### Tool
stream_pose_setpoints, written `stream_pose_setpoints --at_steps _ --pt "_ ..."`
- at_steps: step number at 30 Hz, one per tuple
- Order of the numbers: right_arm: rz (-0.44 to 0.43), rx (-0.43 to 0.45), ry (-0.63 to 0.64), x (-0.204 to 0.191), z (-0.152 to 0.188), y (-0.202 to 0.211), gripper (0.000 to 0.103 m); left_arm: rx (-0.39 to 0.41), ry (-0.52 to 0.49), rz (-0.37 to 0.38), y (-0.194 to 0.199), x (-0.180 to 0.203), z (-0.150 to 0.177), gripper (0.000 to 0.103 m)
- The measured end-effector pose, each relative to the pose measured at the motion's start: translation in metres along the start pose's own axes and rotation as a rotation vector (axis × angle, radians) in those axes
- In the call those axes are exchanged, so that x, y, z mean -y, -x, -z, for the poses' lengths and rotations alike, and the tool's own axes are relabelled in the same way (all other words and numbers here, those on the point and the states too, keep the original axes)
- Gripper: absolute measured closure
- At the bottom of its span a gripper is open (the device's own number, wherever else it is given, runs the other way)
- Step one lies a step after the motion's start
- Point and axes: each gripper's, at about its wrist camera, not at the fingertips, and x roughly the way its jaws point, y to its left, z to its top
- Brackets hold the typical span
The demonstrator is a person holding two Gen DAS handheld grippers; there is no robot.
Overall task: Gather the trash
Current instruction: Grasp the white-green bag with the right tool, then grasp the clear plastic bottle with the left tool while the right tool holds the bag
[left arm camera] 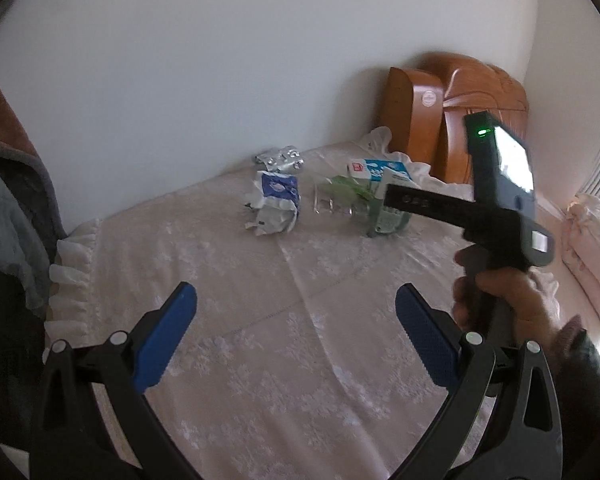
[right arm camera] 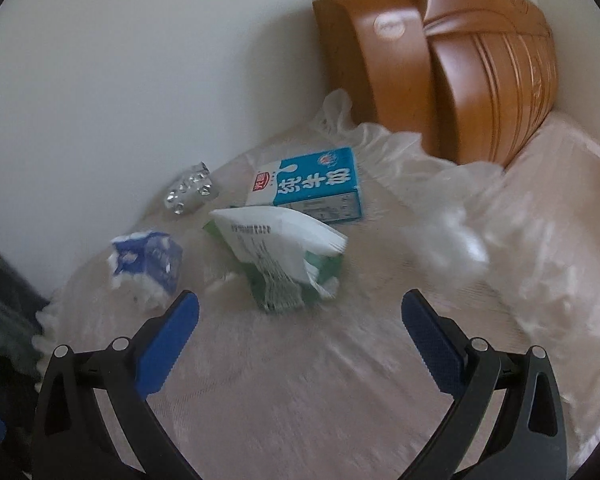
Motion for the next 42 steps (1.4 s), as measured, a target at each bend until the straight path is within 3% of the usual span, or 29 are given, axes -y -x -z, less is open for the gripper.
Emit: stream_pose_setpoints --at_steps 5,10,12,20,27,31,37,42 --pt "0.0 -0.018 -0.033 -0.001 -0.01 -0.024 0.01 -0.013 0.007 -0.01 -0.02 -0.01 -0.013 0.008" --pt "-0.044 -0.074 -0.027 0.002 -0.015 -0.039 0.042 -0.026 0.031 -0.022 -0.037 -0.022 -0.024 0.008" --pt "-0.054 -0.071 -0.022 0.002 -0.015 -0.039 0.048 -0.028 0.033 -0.029 -0.043 -0.026 -0.026 0.008" --pt "-0.06 -0.046 -0.027 0.011 -0.015 -0.025 0.05 -0.042 0.048 -0.018 -0.06 -0.031 -0.034 0.008" --pt "-0.047 -0.014 -0.007 0.034 0.001 0.02 0.05 -0.045 -0.027 0.025 -0.082 -0.002 -0.043 0.008" --pt "-0.028 -0.006 0.018 0.047 0.01 0.039 0.05 -0.014 -0.164 0.04 -0.095 0.021 -0.051 0.008" --pt "-0.011 -0.025 0.0 0.075 0.029 0.066 0.05 0.021 -0.563 0.058 -0.125 0.056 -0.066 0.008" --pt "0.01 -0.034 -0.052 0.089 0.044 0.076 0.05 -0.012 -0.824 0.093 -0.158 0.076 -0.077 0.008"
